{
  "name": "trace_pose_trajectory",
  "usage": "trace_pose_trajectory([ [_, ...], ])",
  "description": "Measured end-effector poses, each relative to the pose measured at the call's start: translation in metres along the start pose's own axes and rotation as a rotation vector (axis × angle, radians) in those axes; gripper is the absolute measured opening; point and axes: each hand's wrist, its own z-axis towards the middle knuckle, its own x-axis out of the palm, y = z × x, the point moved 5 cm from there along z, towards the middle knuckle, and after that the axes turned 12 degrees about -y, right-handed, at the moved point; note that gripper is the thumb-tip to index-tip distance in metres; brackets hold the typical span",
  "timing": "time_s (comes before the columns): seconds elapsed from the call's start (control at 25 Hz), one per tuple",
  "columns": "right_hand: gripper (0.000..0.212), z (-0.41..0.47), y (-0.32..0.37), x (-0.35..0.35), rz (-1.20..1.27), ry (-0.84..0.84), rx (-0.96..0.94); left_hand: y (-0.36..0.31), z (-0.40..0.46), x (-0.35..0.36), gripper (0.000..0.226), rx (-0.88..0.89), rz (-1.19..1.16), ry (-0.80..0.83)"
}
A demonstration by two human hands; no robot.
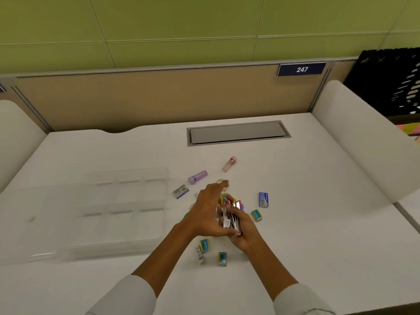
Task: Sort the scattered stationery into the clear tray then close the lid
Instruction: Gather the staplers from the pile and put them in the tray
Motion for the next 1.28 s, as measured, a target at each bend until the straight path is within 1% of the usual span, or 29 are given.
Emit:
trace_pose_trajectory([
  [0.08,0.055,0.004,-0.005,0.009,0.014,0.041,-0.002,0.021,-0.013,-0.03,0.12,-0.041,0.037,-0.09],
  [0.12,0.055,0.007,-0.008,0.015,0.007,0.058,0.01,0.033,-0.019,-0.047,0.121,-0.067,0.075,-0.133],
  [0.2,0.044,0.013,-0.019,0.032,-0.025,0.064,0.037,0.063,-0.036,-0.082,0.125,-0.159,0.179,-0.166],
  [0.32,0.043,0.024,-0.033,0.062,-0.084,0.085,0.045,0.104,-0.064,-0.123,0.132,-0.271,0.354,-0.13],
  [0.4,0.041,0.032,-0.044,0.086,-0.135,0.096,0.057,0.124,-0.087,-0.144,0.134,-0.293,0.455,-0.097],
  [0.56,0.03,0.045,-0.066,0.13,-0.231,0.098,0.068,0.16,-0.129,-0.173,0.133,-0.358,0.606,-0.031],
  [0.64,0.027,0.05,-0.079,0.152,-0.279,0.097,0.069,0.176,-0.141,-0.183,0.13,-0.395,0.631,-0.016],
  [0.76,0.029,0.057,-0.101,0.18,-0.382,0.107,0.059,0.192,-0.153,-0.189,0.127,-0.419,0.656,0.014],
  [0.92,0.031,0.067,-0.122,0.207,-0.476,0.108,0.019,0.209,-0.161,-0.187,0.126,-0.45,0.633,0.012],
  [1.2,0.044,0.09,-0.171,0.28,-0.868,0.119,-0.179,0.219,-0.161,-0.188,0.121,-0.472,0.617,-0.044],
  [1.28,0.042,0.103,-0.185,0.305,-0.976,0.11,-0.257,0.221,-0.161,-0.187,0.119,-0.494,0.603,-0.051],
])
